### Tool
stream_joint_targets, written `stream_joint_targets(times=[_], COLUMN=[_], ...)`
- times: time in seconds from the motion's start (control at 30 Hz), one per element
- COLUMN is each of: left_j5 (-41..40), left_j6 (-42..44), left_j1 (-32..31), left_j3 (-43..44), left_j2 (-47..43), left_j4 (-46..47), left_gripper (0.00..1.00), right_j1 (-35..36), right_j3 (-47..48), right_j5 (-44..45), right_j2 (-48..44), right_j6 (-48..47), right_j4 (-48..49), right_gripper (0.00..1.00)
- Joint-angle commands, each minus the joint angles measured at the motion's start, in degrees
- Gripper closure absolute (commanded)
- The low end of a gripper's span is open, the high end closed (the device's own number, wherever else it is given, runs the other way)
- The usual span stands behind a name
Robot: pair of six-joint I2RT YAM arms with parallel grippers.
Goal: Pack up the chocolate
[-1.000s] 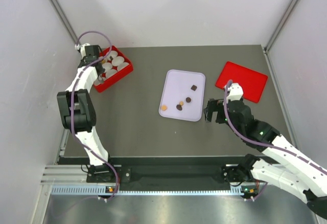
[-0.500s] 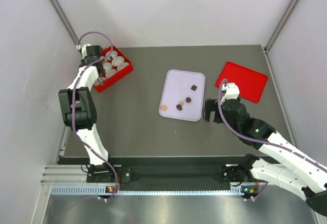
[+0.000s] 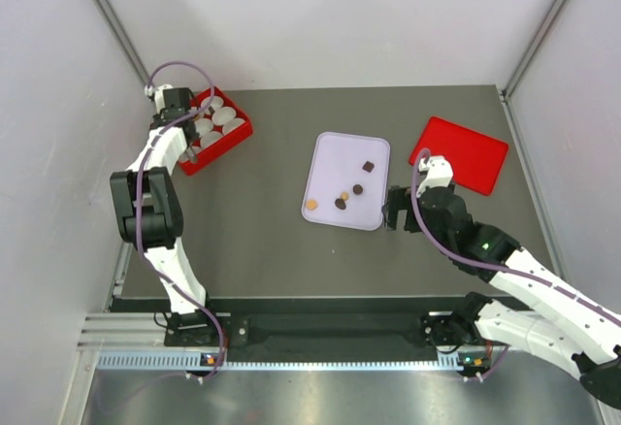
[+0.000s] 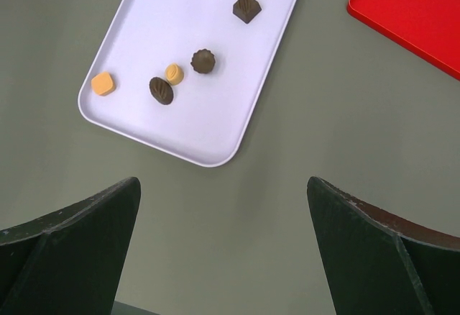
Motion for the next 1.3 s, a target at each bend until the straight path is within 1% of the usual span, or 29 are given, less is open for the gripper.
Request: stream_joint_targets(times=[0.0, 0.4, 1.27], left_j5=[-1.0, -3.1, -1.4], left_j6=[-0.2, 0.3, 0.0], left_j1=[0.5, 0.4, 0.4], left_j3=[-0.6, -0.7, -3.3], left_j2=[-4.4, -5.9, -7.9], left_j4=[1.3, -0.8, -1.5], left_gripper=[0.61, 0.61, 0.59], right_j1=[0.2, 0.2, 0.2], right_j3=[0.7, 0.3, -0.2], right_j5=[0.9, 0.9, 0.7], right_j2=[-0.2, -0.3, -0.3], right_j6=[-1.0, -0.9, -1.1], right_j4=[3.1, 3.4, 4.2], right_gripper=[0.00, 0.00, 0.00])
